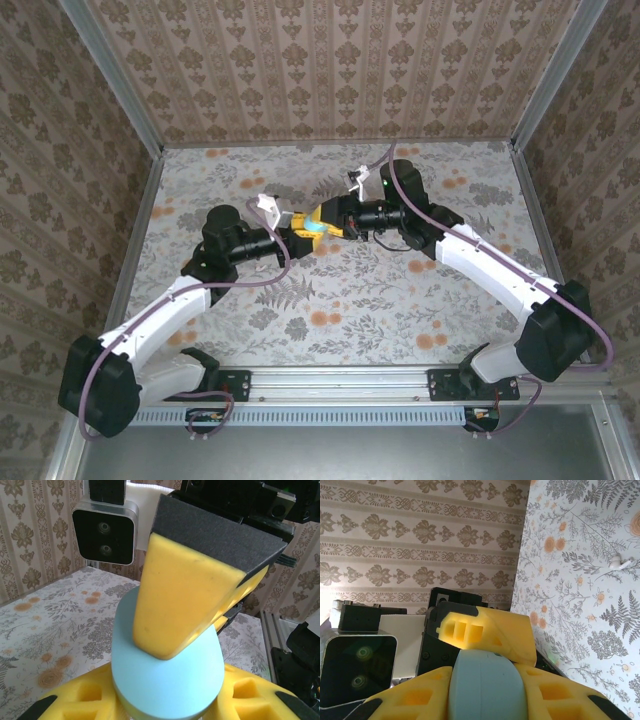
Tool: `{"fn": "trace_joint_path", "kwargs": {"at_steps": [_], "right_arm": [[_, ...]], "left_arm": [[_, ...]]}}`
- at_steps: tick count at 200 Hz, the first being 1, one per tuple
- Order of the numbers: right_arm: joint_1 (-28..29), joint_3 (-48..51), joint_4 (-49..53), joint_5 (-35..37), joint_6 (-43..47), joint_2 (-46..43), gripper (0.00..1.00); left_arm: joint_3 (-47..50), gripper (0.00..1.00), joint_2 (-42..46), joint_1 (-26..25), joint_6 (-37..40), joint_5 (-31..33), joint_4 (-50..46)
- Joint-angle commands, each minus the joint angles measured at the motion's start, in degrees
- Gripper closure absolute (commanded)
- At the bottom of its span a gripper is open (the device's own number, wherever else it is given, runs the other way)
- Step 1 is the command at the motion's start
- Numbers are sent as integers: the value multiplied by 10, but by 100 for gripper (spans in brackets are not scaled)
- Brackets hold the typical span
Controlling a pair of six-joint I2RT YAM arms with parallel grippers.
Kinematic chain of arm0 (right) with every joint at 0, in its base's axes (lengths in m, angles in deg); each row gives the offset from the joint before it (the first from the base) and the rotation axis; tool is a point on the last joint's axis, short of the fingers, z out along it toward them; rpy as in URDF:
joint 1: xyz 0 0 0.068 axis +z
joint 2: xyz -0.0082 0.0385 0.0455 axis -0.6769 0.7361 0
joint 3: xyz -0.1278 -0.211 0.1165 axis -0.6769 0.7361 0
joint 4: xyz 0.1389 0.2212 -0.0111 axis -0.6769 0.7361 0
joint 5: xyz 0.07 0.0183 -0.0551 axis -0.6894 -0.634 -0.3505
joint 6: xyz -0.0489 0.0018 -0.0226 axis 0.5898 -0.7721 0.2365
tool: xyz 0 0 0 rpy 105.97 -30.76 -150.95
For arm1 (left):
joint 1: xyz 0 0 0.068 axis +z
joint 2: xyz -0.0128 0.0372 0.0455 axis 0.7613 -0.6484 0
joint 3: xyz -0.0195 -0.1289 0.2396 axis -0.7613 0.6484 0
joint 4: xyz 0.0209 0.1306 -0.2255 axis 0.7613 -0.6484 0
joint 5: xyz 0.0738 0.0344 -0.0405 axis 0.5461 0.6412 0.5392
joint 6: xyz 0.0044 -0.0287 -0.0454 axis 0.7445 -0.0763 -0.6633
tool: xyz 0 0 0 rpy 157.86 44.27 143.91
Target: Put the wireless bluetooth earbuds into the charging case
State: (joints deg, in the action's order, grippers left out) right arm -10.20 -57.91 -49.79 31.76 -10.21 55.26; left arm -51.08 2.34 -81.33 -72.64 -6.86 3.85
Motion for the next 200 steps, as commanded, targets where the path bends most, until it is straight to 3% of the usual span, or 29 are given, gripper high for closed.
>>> {"fn": "trace_joint_path", "kwargs": {"at_steps": [1, 88, 108, 154, 200], "right_arm": [[-5, 2, -24, 11, -2, -9, 76], [-33, 8, 8, 36, 8, -5, 77], [-61, 18, 53, 48, 37, 3, 74], [-143, 67, 100, 62, 103, 51, 73], [-187, 58, 79, 51, 167, 161, 73]], "left_arm": [[-14, 61, 18, -2, 18, -18, -25], [-13, 1, 48, -2, 63, 10, -88], [-9, 0, 69, 2, 65, 60, -119], [-68, 0, 94, 49, 67, 145, -301], [-60, 0, 106, 146, -26, 98, -317]]}}
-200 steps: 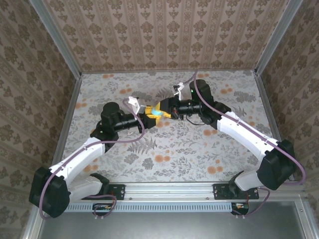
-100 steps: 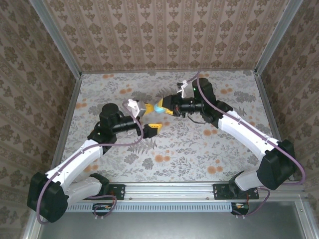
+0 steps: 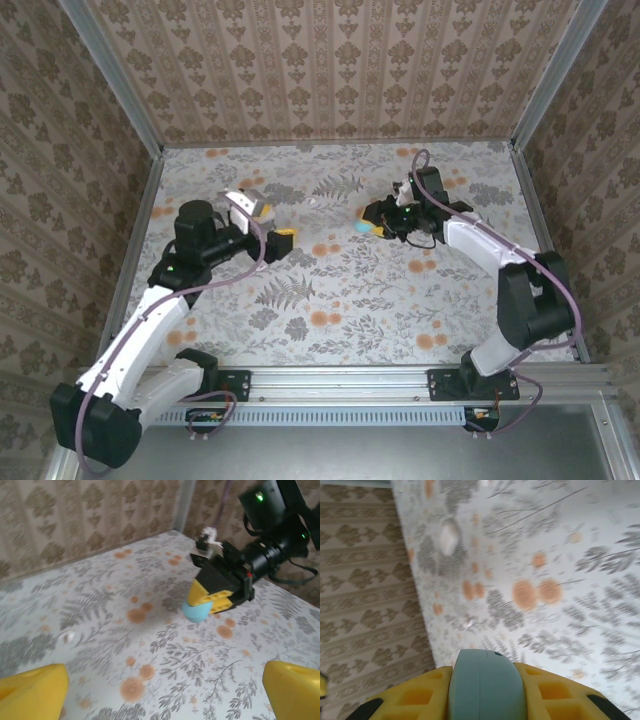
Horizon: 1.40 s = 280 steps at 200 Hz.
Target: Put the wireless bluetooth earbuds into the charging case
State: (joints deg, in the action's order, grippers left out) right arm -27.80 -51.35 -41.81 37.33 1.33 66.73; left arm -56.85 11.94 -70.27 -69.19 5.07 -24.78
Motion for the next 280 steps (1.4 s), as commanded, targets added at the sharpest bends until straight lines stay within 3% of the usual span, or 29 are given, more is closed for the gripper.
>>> {"fn": "trace_joint_path", "kwargs": {"at_steps": [1, 26, 59, 108, 135, 168, 228, 280], "right_arm": [[-11, -9, -1, -5, 53, 49, 72], [-17, -34, -3, -12, 76, 120, 71], [-21, -67, 5, -26, 99, 198, 72], [-24, -80, 69, 19, 144, 211, 62], [-25, -80, 92, 35, 154, 206, 51], [-25, -84, 151, 77, 176, 174, 41], [-26, -108, 288, 172, 205, 76, 34], [-24, -25, 282, 190, 203, -75, 33]], "left_arm": [[-2, 0, 10, 38, -64, -23, -30], [6, 0, 1, 76, -114, -62, -20], [10, 0, -4, 89, -111, -54, -37], [0, 0, -21, 105, -78, -66, -56], [-22, 0, -37, 107, -46, -57, -77], [-55, 0, -77, 121, -11, -1, -129], [-182, 12, -271, 172, -27, 41, -181], [-344, 17, -458, 167, 64, 52, -274]]}}
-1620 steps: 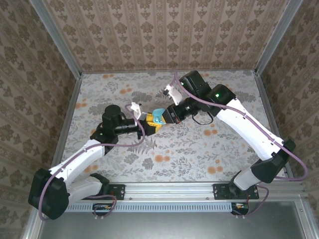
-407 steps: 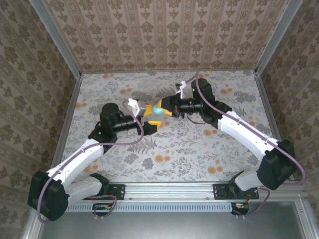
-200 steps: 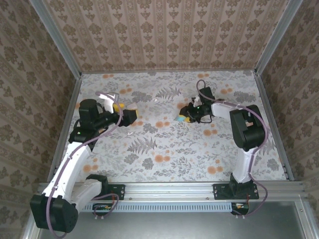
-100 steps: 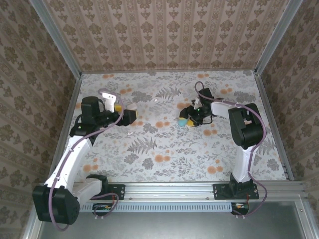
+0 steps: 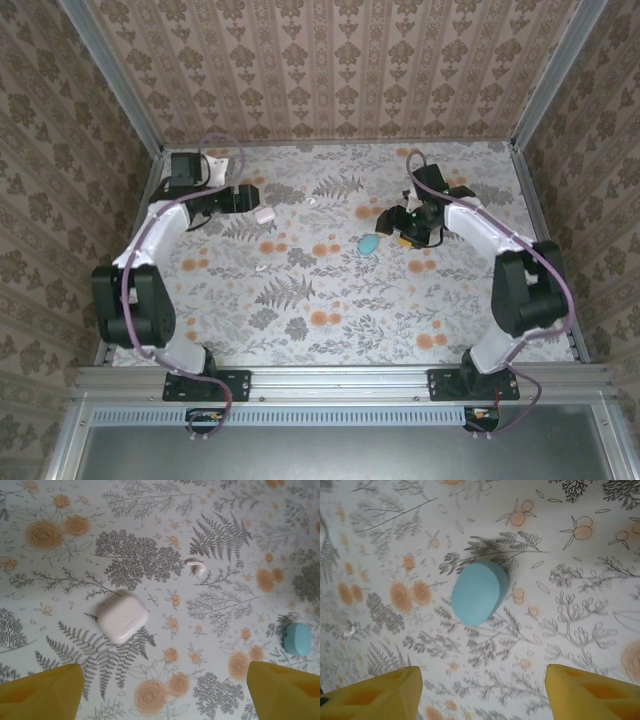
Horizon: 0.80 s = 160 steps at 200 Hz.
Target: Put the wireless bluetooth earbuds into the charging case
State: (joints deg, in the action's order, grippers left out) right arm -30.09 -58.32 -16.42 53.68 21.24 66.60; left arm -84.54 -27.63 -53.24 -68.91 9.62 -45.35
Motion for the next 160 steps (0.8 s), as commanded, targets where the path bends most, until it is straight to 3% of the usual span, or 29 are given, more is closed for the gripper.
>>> {"fn": "trace_joint_path", "kwargs": {"at_steps": [1, 76, 113, 160], "right_arm": [[-1, 47, 28, 27, 3, -78, 33], [-1, 198, 10, 67, -51, -303, 30], [0, 228, 1, 74, -68, -337, 30], [0, 227, -10, 67, -66, -334, 32]], "left_arm": [[-70, 17, -66, -4, 63, 7, -71], [-281, 20, -305, -34, 101, 20, -207], [-291, 19, -342, -73, 106, 81, -222], [-254, 31, -328, -118, 56, 110, -219]]}}
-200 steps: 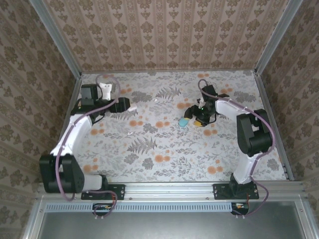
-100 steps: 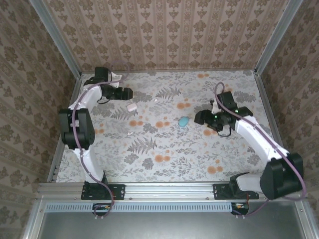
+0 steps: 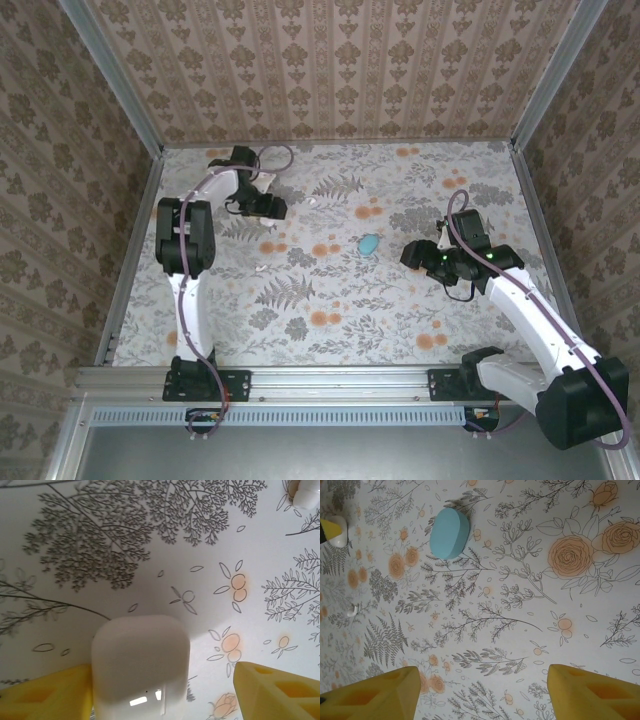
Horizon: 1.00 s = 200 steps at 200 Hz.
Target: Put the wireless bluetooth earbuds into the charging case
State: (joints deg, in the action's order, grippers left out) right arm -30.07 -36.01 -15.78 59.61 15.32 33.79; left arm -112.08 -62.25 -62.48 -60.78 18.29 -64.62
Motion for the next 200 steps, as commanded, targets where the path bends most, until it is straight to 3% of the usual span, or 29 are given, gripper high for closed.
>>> {"fn": "trace_joint_path", "kwargs": {"at_steps": [1, 76, 107, 127, 139, 174, 185, 188, 193, 200], "right_arm": [[-1, 4, -17, 7, -7, -6, 32], [31, -17, -50, 11, -8, 49, 34], [88, -75, -42, 52, 11, 108, 34], [139, -129, -40, 84, 48, 171, 34], [157, -174, -38, 84, 78, 229, 34], [202, -369, -4, 72, 212, 412, 33], [213, -451, 24, 63, 257, 482, 32], [215, -473, 33, 61, 268, 497, 32], [219, -516, 49, 60, 282, 531, 32], [225, -575, 71, 59, 301, 574, 31]], "left_arm": [[24, 31, 19, -28, -26, 23, -26], [220, 35, 188, -151, -193, -20, 103], [285, 32, 279, -154, -214, 18, 106], [324, 32, 343, -135, -226, 83, 95], [343, 34, 376, -96, -230, 102, 84], [382, 33, 435, 6, -239, 47, 71], [388, 26, 440, 43, -239, 4, 70], [391, 21, 439, 53, -237, -11, 73], [395, 2, 437, 71, -237, -41, 78], [400, 0, 432, 94, -241, -68, 85]]}}
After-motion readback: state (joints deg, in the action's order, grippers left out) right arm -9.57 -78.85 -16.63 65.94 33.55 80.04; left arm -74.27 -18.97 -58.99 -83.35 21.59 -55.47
